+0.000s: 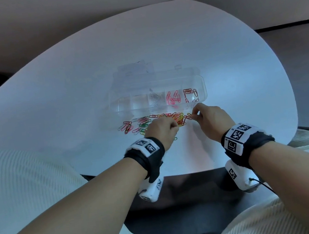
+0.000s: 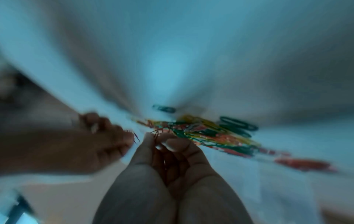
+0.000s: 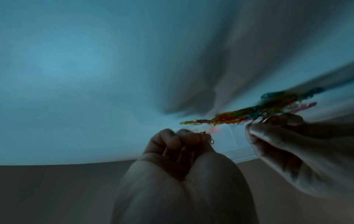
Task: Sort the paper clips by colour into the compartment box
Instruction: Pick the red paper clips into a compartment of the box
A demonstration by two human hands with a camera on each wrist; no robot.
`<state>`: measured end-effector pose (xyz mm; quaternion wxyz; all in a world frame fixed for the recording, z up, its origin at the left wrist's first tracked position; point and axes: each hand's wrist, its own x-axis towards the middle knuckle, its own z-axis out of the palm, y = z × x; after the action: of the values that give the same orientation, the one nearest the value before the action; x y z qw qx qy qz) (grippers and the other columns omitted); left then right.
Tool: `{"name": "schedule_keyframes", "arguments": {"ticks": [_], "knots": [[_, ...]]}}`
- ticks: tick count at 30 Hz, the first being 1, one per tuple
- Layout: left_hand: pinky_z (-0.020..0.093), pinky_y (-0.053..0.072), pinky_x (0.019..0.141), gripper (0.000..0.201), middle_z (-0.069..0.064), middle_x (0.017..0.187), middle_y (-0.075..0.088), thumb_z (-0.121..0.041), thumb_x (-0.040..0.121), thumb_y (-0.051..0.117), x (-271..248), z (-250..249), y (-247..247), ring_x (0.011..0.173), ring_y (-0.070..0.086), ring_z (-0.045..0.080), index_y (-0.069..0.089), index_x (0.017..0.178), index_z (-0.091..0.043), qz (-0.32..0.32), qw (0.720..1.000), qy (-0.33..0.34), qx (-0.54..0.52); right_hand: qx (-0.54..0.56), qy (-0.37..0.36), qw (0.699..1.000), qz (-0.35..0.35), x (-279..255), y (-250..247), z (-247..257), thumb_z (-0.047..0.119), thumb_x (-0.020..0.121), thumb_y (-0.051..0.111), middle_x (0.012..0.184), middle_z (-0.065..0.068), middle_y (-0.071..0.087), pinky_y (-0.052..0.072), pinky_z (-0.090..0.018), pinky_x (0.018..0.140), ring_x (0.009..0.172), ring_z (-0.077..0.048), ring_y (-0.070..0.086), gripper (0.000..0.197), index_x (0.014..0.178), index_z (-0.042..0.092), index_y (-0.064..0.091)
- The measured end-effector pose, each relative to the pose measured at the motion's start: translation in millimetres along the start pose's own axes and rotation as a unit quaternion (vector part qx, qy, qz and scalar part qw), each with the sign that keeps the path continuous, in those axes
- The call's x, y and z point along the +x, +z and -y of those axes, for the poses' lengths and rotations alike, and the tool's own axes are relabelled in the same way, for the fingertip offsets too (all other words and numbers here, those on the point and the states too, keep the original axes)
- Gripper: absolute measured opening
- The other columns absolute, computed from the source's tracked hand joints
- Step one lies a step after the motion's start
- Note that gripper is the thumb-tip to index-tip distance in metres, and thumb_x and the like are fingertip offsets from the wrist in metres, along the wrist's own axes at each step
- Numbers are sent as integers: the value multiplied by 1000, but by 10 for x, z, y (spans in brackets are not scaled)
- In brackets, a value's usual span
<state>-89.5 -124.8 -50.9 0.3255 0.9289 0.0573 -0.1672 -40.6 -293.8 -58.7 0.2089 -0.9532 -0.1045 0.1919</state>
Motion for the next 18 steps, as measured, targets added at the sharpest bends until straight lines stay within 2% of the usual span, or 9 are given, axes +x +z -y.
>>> {"name": "schedule_keyframes", "arguments": {"ticks": [1,3,4,6,8,12,15,18], "knots": [[21,43,67,11,-2,79,65,-18,91,62,2,-8,-23,72,57,11,71,91,-12,-32,994,-42,-96,36,1,999,8,7,-14,18,33,96,53,77,-3,65,49,-34,64,70,-26,59,15,95,19,57],[19,43,56,5,-1,62,60,-12,88,66,2,-39,-78,52,52,7,71,86,-11,-66,954,-99,-277,138,12,989,46,21,-56,63,27,94,58,64,1,61,43,-28,57,59,-17,55,13,87,16,60],[18,44,53,5,1,58,58,-10,88,67,7,-48,-115,46,49,5,70,85,-10,-72,937,-112,-324,201,23,977,71,20,-89,89,23,94,59,60,2,59,40,-26,53,52,-15,52,13,84,15,61],[16,44,48,6,2,56,58,-9,88,66,3,-57,-190,41,48,3,69,83,-11,-73,922,-123,-361,318,50,941,109,15,-159,134,18,93,60,56,1,56,34,-23,46,46,-15,47,14,80,13,61],[15,45,49,6,4,58,58,-8,89,65,-5,-51,-236,43,48,5,69,85,-10,-72,910,-128,-388,382,64,913,127,9,-221,151,17,92,61,57,0,54,31,-23,46,47,-16,45,14,79,12,61],[13,47,47,8,8,60,58,-4,90,63,-28,-7,-257,39,50,1,68,92,1,-78,890,-148,-425,424,73,891,146,8,-297,200,20,92,62,58,0,55,30,-23,47,47,-13,44,13,83,11,61],[13,49,50,6,8,62,59,-3,89,64,-16,-54,-290,43,52,4,69,90,1,-71,892,-134,-427,438,85,891,89,75,-415,244,20,92,63,58,0,57,31,-23,46,43,-13,44,13,81,12,63],[14,51,51,3,5,62,62,-3,87,67,45,-196,-344,47,54,7,70,87,-2,-74,898,-109,-421,375,91,922,-28,206,-584,245,20,90,64,58,-1,60,32,-20,43,41,-15,44,14,77,13,64]]}}
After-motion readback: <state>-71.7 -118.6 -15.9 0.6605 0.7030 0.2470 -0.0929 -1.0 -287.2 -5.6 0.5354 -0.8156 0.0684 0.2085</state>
